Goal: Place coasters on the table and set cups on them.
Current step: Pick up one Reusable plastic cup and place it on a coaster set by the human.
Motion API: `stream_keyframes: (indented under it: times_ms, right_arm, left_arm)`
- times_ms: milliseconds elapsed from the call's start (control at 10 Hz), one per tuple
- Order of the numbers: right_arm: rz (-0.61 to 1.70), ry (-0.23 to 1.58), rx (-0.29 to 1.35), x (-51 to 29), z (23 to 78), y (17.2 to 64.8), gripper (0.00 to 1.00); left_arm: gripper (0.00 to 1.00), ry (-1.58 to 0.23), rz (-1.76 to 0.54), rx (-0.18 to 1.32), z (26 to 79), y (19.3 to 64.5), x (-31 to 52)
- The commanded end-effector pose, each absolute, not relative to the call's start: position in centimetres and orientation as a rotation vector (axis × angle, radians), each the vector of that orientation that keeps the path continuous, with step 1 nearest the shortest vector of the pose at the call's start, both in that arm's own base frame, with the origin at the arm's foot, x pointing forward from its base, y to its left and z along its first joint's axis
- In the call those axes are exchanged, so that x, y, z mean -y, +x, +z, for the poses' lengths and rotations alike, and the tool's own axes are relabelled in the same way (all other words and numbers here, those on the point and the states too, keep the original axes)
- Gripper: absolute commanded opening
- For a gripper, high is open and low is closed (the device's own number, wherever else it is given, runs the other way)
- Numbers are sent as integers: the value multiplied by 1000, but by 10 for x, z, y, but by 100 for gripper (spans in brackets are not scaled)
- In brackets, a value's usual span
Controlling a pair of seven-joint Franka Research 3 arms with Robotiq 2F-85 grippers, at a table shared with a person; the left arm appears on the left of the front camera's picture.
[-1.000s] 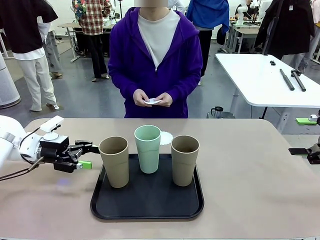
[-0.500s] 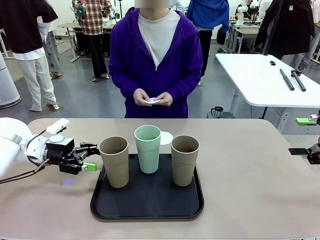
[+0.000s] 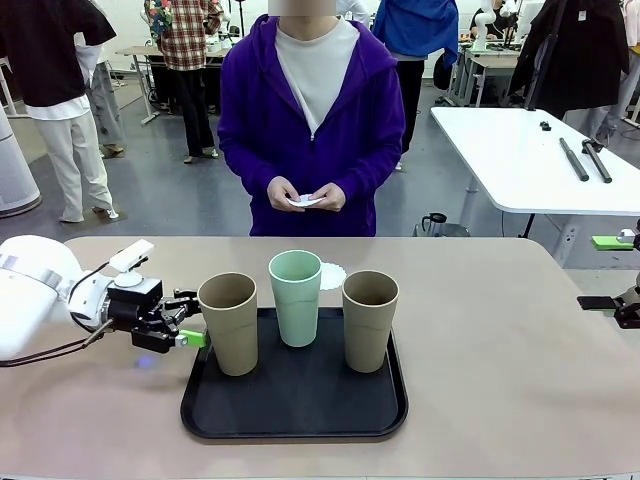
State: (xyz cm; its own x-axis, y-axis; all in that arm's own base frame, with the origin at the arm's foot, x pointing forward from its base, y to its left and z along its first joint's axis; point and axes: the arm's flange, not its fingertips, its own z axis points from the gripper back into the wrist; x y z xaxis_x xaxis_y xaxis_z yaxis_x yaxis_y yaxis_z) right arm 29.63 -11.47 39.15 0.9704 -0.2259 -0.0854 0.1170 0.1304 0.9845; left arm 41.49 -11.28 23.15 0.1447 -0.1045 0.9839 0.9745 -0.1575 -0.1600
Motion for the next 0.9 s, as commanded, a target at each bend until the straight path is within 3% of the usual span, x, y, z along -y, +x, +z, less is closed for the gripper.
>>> stream_keyframes:
  times_ms: [0, 800]
  right_arm:
    - [-262, 1419, 84, 115, 392, 297, 100]
    - [-262, 1419, 84, 115, 392, 297, 100]
  left_arm:
    - [100, -1306, -1273, 978, 228, 419, 124]
    - [100, -1324, -1331, 902, 211, 418, 158]
